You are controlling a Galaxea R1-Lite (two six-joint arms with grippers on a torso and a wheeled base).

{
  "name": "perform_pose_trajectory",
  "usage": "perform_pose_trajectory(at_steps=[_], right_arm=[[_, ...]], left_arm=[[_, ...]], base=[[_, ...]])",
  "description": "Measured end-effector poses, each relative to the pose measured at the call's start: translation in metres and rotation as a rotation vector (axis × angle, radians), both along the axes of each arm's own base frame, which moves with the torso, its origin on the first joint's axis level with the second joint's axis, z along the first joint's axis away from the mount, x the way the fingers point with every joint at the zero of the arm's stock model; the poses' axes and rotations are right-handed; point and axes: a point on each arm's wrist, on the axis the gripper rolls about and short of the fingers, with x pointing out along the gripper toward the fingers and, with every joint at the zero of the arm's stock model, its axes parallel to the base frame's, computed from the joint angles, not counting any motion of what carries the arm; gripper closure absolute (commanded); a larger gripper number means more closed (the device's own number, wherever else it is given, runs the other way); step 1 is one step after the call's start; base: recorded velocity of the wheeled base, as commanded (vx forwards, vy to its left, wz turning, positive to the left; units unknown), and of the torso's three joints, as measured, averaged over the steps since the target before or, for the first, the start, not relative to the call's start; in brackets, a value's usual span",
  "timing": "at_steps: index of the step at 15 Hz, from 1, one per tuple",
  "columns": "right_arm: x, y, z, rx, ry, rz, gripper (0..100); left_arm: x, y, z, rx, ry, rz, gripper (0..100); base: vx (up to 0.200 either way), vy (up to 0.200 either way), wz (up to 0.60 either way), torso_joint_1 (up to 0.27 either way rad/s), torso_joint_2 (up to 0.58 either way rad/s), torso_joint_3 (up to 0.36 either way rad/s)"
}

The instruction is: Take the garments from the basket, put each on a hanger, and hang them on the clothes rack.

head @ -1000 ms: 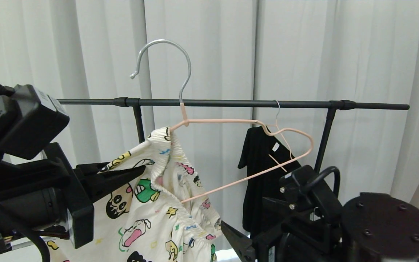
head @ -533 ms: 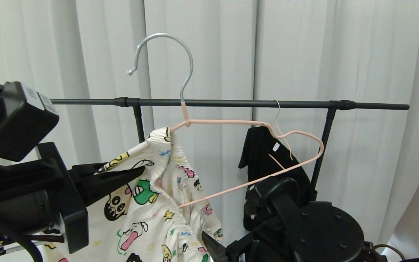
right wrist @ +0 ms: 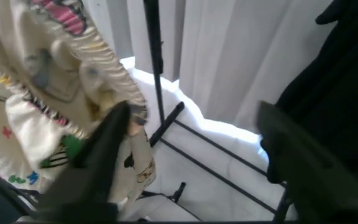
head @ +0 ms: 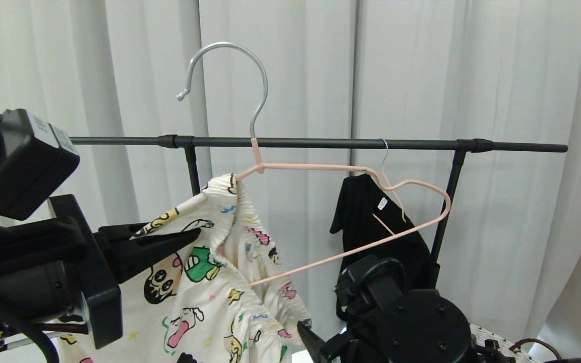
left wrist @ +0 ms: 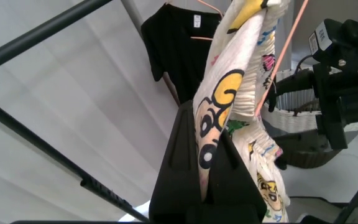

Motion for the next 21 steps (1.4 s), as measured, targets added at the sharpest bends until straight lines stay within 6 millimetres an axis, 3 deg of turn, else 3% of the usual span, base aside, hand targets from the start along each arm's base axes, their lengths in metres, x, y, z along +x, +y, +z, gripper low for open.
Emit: perform_pose_trajectory(at_steps=[4, 12, 21], right_arm=[[0.008, -0.006, -0.003, -0.032, -0.019, -0.056, 100], [0.051, -0.056, -0.008, -0.165, -0.068, -0.224, 100], [0.078, -0.076, 0.002, -0.16, -0.141, -0.316, 100]], left_arm=[[0.001, 0.0, -0.005, 0.013, 0.015, 0.006, 100], [0.007, 0.013, -0.028, 0.056, 0.067, 0.101, 100], [0.003, 0.024, -0.057, 0.176, 0.072, 0.111, 100]], base=[[0.0, 0.0, 0.0, 0.0, 0.0, 0.0], [0.0, 0.0, 0.0, 0.0, 0.0, 0.0], [0.0, 0.0, 0.0, 0.0, 0.0, 0.0]])
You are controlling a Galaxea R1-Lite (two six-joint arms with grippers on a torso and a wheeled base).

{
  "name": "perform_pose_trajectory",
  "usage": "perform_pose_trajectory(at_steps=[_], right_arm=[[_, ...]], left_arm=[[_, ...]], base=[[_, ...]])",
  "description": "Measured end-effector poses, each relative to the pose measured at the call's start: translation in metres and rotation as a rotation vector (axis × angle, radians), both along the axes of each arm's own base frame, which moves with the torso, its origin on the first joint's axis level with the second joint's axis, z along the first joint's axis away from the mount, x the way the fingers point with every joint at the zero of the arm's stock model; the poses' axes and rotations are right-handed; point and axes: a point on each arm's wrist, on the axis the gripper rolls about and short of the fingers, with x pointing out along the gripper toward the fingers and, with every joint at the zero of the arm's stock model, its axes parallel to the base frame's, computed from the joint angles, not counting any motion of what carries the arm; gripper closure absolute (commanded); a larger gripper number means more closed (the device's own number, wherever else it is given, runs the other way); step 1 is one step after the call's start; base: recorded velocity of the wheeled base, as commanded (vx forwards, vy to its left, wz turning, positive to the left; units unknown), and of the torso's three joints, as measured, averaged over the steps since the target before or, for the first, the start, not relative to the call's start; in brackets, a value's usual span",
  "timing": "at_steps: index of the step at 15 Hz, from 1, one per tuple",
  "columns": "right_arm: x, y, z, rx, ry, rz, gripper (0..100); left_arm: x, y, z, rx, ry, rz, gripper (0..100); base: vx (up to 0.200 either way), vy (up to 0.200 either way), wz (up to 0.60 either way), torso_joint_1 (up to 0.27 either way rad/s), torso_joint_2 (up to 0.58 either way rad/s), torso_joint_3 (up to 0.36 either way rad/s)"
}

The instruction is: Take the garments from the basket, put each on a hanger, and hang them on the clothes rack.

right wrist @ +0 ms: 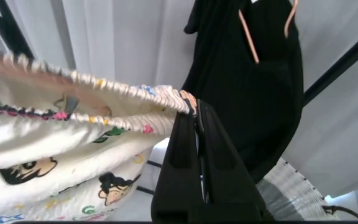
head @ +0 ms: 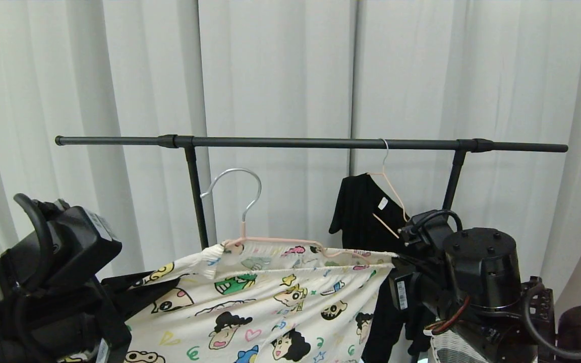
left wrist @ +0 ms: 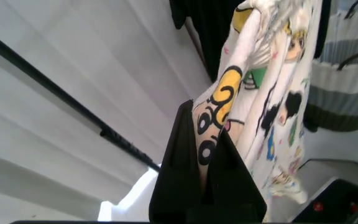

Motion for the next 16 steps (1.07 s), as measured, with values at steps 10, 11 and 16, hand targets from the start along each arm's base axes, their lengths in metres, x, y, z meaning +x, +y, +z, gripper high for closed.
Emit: perform_pose_trajectory(at_steps=[10, 11, 16], right_arm=[[-0.029, -0.004, 0.042, -0.045, -0.087, 0.225, 100], [-0.037, -0.003, 0.043, -0.053, -0.08, 0.252, 0], [-0.065, 0.006, 0.05, -0.075, -0.112, 0.457, 0]], left_arm=[[0.013, -0.005, -0.023, 0.089, 0.078, 0.105, 100], [0.015, -0.007, -0.021, 0.06, 0.068, 0.11, 100], [0.019, -0.011, -0.015, -0.008, 0.04, 0.115, 100]], base=[[0.0, 0.0, 0.0, 0.0, 0.0, 0.0], [0.0, 0.0, 0.0, 0.0, 0.0, 0.0], [0.0, 0.0, 0.0, 0.0, 0.0, 0.0]])
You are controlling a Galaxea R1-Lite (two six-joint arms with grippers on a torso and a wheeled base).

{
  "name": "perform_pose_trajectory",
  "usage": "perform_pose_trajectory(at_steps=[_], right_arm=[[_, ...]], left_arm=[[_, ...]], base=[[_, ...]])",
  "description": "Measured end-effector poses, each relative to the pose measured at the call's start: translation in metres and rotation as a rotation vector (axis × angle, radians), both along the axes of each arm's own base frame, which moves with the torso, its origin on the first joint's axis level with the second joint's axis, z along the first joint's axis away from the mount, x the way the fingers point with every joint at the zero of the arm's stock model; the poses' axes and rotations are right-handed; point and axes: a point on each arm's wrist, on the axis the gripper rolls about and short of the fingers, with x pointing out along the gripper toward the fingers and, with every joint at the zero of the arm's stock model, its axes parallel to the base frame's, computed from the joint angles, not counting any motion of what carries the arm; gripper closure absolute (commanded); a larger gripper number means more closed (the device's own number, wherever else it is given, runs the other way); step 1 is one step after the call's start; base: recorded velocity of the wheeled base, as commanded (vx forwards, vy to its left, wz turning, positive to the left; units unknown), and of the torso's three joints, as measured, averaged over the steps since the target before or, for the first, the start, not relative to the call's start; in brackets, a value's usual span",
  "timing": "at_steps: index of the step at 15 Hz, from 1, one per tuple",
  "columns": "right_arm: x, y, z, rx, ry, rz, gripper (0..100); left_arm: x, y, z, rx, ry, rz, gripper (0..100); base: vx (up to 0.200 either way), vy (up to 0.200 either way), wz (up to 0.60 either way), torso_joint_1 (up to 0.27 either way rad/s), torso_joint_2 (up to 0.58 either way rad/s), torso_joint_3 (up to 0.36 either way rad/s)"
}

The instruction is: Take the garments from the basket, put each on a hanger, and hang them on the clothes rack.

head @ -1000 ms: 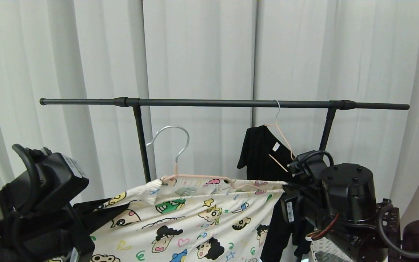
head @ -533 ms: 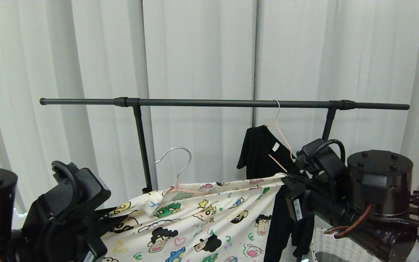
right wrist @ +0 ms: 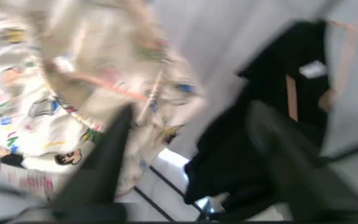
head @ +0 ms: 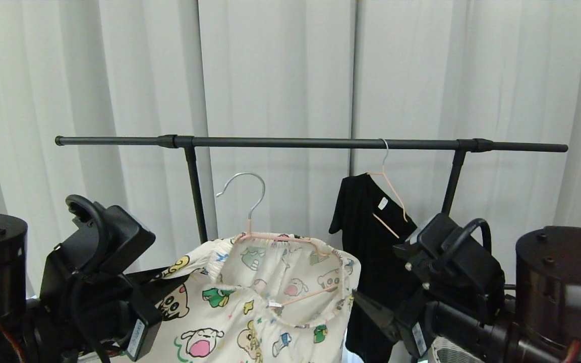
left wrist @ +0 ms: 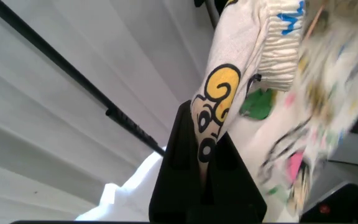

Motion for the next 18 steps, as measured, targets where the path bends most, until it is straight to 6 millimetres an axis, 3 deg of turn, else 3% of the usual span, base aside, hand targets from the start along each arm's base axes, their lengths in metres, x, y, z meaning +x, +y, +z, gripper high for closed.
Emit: perform_pose_trajectory(at_steps=[4, 10, 18], right_arm=[[-0.018, -0.004, 0.003, -0.095, -0.002, 0.209, 0], [-0.024, -0.003, 0.015, -0.177, 0.043, 0.436, 0], [-0.018, -0.002, 0.01, -0.195, 0.145, 0.494, 0]], left_arm=[[-0.009, -0.01, 0.001, -0.029, 0.008, -0.13, 100], [-0.036, -0.028, -0.002, -0.036, 0.013, -0.361, 100], [-0.055, -0.024, -0.001, -0.021, -0.046, -0.462, 100]], base=[[0.0, 0.0, 0.0, 0.0, 0.0, 0.0], [0.0, 0.0, 0.0, 0.0, 0.0, 0.0], [0.0, 0.0, 0.0, 0.0, 0.0, 0.0]])
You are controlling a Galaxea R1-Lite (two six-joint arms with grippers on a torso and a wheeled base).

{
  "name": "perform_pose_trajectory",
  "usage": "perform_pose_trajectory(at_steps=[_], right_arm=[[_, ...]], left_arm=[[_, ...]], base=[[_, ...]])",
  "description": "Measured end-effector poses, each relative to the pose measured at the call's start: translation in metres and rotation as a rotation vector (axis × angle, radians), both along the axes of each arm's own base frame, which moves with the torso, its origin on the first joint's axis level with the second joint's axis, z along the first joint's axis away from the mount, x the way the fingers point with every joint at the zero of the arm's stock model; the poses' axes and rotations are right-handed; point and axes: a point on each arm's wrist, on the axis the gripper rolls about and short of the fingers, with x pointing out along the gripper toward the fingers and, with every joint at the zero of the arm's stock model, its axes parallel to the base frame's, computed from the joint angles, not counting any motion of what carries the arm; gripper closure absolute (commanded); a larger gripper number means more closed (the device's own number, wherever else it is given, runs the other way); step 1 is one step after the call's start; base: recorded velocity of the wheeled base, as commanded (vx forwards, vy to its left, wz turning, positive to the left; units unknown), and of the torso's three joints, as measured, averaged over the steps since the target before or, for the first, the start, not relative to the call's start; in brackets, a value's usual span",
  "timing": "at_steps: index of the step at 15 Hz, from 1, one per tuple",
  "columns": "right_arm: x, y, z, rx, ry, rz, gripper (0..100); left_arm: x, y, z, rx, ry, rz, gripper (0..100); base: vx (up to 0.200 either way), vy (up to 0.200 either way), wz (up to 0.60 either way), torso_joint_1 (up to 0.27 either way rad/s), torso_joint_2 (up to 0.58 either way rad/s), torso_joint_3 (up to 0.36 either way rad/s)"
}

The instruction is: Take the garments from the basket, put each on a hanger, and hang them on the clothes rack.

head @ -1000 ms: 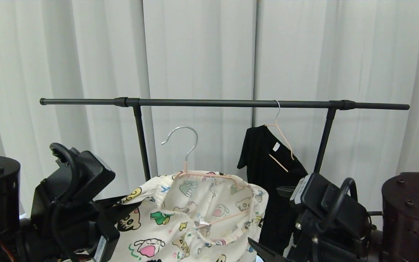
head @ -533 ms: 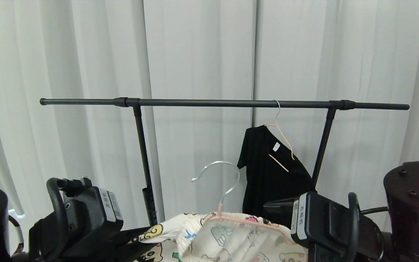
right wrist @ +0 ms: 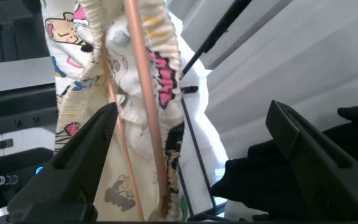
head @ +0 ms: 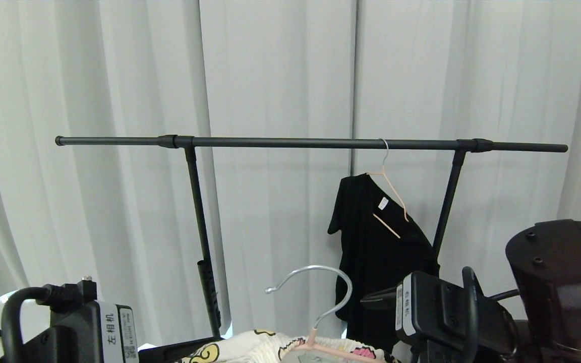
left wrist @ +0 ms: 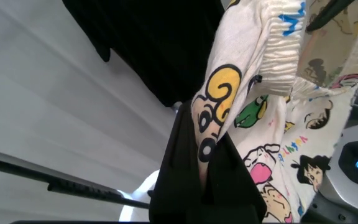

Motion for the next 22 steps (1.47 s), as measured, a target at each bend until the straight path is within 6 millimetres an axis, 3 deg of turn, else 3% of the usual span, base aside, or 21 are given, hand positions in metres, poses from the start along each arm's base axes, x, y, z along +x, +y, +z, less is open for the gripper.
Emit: perform_pose_trajectory(at_steps=[3, 7, 8, 19, 20, 22], right_arm=[[-0.0048, 0.0081, 0.0017, 0.048, 0.122, -0.043, 0], [-0.0054, 0.0104, -0.0001, 0.044, 0.137, -0.047, 0], [-0.0056, 0.0106, -0.0003, 0.043, 0.137, -0.046, 100], [-0.0045, 0.0101, 0.0, 0.028, 0.081, -0.039, 100], [-0.0044, 0.0099, 0.0006, 0.026, 0.063, -0.033, 100], [-0.0046, 0.0092, 0.0016, 0.02, 0.035, -0.018, 100]], left_arm=[[-0.0006, 0.0008, 0.0013, -0.006, -0.005, 0.0, 100], [-0.0011, 0.0014, 0.0028, -0.013, -0.01, 0.0, 100], [-0.0012, 0.0015, 0.0029, -0.013, -0.011, 0.0, 100], [0.0002, 0.0002, 0.0047, -0.03, -0.029, 0.005, 100], [0.0003, 0.0001, 0.0048, -0.031, -0.028, 0.004, 0], [0.001, -0.0006, 0.0051, -0.033, -0.027, 0.005, 0]], base=[[0.0, 0.0, 0.0, 0.0, 0.0, 0.0], [0.0, 0.0, 0.0, 0.0, 0.0, 0.0], [0.0, 0.0, 0.0, 0.0, 0.0, 0.0], [0.0, 0.0, 0.0, 0.0, 0.0, 0.0], [0.0, 0.0, 0.0, 0.0, 0.0, 0.0], [0.0, 0.0, 0.0, 0.0, 0.0, 0.0]])
